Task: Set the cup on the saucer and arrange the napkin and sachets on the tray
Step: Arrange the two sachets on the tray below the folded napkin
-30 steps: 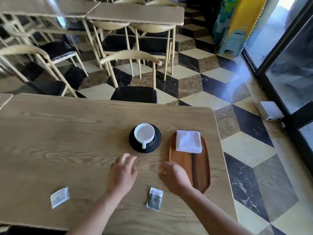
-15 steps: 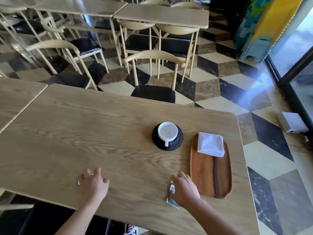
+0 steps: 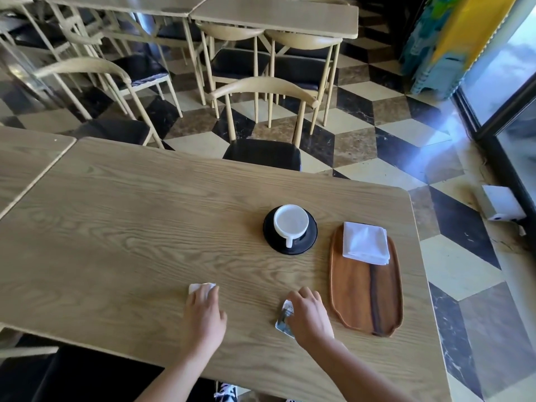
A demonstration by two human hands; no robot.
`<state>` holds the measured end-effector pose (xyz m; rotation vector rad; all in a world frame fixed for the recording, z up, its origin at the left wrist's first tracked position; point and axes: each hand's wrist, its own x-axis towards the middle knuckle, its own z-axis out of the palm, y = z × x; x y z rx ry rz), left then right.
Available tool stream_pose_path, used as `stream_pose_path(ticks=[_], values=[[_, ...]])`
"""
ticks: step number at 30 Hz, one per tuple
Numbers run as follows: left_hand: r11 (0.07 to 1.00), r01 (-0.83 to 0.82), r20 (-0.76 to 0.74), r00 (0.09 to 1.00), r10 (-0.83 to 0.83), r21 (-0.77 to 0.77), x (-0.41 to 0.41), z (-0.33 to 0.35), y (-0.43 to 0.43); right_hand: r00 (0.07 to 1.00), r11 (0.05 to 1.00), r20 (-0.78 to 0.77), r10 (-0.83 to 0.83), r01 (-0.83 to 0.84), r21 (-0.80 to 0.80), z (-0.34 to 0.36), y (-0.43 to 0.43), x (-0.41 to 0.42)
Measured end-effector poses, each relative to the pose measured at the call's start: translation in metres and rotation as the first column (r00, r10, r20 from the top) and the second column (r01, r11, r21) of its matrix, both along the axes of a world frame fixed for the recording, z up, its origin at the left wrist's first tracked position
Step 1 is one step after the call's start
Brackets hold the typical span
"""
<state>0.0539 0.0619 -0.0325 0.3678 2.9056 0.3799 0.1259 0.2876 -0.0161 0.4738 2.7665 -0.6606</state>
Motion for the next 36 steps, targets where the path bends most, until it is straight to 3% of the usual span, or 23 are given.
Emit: stream_pose_path(ticks=[8, 13, 17, 21, 29, 36], values=[[0.953, 0.232, -0.046, 0.973, -0.227, 0.193, 0.024, 0.005, 0.045, 1.000, 1.000, -0.018, 0.005, -0.005, 0.005, -0.002, -0.026, -0.027], [0.929, 0.263, -0.008, 0.963, -0.270, 0.259, 0.026, 0.004, 0.048, 0.999, 1.000, -0.042, 0.004, -0.005, -0.017, -0.005, -0.026, -0.030], [0.926, 0.207, -0.020, 0.977, -0.212, 0.315, 0.020, 0.004, 0.032, 0.996, 0.998, -0.089, 0.016, -0.021, -0.052, -0.008, -0.022, -0.024], [0.945, 0.210, -0.035, 0.978, -0.208, 0.250, 0.004, 0.006, 0.022, 0.993, 0.999, -0.114, 0.017, -0.022, -0.040, -0.012, -0.017, -0.017], [0.946, 0.320, 0.021, 0.947, -0.322, 0.046, -0.010, 0.014, 0.040, 0.999, 0.999, -0.023, 0.031, -0.031, 0.029, -0.009, -0.021, -0.023], [0.973, 0.231, 0.033, 0.972, -0.232, 0.008, -0.015, 0.007, 0.048, 1.000, 1.000, 0.002, 0.004, -0.004, 0.003, -0.013, -0.024, -0.025]])
